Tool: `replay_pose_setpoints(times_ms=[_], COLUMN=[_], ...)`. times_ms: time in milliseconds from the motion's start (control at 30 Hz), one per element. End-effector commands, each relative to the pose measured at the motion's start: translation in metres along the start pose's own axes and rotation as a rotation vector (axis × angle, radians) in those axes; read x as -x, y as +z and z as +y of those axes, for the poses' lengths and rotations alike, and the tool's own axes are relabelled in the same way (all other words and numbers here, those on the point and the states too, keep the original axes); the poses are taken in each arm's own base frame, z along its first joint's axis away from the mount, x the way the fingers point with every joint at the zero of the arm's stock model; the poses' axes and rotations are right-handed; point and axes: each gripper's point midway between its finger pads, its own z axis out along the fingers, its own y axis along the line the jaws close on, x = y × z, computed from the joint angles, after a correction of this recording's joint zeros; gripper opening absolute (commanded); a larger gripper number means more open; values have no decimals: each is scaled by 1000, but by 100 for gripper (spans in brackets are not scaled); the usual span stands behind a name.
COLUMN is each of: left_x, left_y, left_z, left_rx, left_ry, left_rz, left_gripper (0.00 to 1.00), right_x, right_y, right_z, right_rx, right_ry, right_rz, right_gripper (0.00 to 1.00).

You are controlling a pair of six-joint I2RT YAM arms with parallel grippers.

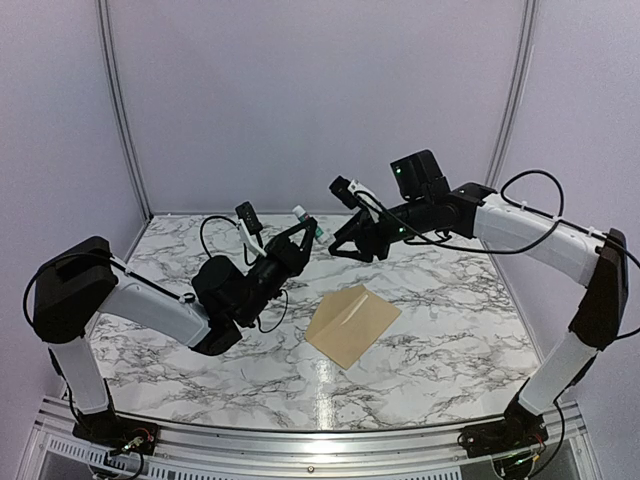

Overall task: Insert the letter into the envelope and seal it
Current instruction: Unscrew the solid glue, then pass from the left arm to the right, then pass from the right arm to the left

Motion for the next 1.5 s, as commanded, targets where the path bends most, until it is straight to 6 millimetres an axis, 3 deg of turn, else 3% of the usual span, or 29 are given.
replay_pose_setpoints(times_ms=[0, 200, 367, 667, 733, 900, 1000, 1100, 1233, 1467], left_x=[13, 9, 10, 10, 8, 6, -7, -10, -15, -12], left_y=[-1, -2, -3, -4, -3, -8, -21, -47, -71, -85], left_z=[-5, -5, -6, -6, -5, -2, 12, 16, 20, -3], left_rx=[-1, -7, -9, -8, -3, 40, 122, 129, 101, -74], left_ry=[-2, -20, -17, -17, -10, 81, 253, 496, 896, 1389], left_rz=[-29, -17, -11, -11, -3, 59, 221, 354, 604, 909], left_gripper=[0, 0, 0, 0, 13, 65, 72, 77, 80, 58], right_x=[7, 21, 34, 34, 32, 26, 15, -1, -23, -48], right_y=[4, 17, 16, 18, 18, 16, 7, -2, 1, 9], right_z=[7, 11, 12, 17, 17, 18, 10, -2, 7, 35], right_rx=[-128, -129, -137, -117, -111, -42, 15, 23, 113, 306], right_ry=[-152, -156, -161, -152, -146, -97, -49, -30, -15, 81], right_rz=[56, 54, 28, 26, 29, 18, 28, 68, 121, 165], right_gripper=[47, 49, 47, 12, 10, 8, 7, 7, 8, 8])
